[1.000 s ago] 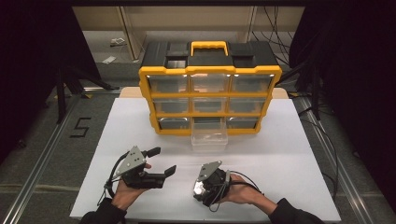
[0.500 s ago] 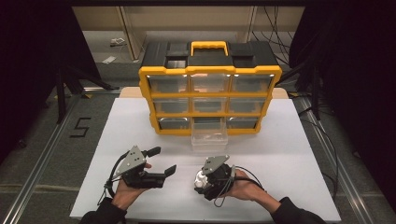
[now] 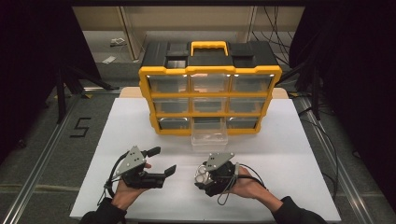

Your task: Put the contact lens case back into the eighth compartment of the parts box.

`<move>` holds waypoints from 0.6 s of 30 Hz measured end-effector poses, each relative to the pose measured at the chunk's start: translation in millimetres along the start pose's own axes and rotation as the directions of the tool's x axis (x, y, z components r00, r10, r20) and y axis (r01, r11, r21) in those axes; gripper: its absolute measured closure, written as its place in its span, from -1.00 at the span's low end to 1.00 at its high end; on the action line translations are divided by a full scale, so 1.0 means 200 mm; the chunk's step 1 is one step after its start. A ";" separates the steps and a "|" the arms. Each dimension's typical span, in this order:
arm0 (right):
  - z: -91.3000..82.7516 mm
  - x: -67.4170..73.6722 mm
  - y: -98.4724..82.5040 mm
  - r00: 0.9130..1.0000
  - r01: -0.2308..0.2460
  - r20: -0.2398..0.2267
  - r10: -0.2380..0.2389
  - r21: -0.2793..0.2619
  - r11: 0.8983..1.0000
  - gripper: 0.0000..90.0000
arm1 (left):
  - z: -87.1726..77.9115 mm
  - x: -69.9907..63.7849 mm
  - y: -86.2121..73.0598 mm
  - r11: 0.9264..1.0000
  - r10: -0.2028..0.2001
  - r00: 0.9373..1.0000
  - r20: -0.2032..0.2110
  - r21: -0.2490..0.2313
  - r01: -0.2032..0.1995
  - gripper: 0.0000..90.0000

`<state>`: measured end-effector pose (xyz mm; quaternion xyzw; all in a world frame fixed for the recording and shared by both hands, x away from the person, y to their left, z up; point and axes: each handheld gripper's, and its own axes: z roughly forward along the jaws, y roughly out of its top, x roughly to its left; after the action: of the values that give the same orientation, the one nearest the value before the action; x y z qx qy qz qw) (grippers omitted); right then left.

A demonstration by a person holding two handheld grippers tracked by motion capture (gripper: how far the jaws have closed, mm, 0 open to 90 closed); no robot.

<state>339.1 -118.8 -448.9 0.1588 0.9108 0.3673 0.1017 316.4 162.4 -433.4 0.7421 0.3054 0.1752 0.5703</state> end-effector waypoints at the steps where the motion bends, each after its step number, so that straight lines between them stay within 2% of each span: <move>1: 0.00 0.00 0.00 1.000 0.001 0.000 -0.001 -0.002 1.000 -0.39 | 0.00 0.00 0.00 1.000 -0.001 1.000 0.000 0.000 0.001 -0.67; 18: -0.06 -0.03 0.02 0.999 -0.009 0.035 0.011 -0.068 0.998 -0.39 | 0.00 0.00 0.00 1.000 0.001 1.000 0.000 -0.004 -0.001 -0.67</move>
<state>341.7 -124.6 -437.2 0.1662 0.8950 0.3958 0.1215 316.1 162.7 -433.3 0.7413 0.3046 0.1759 0.5716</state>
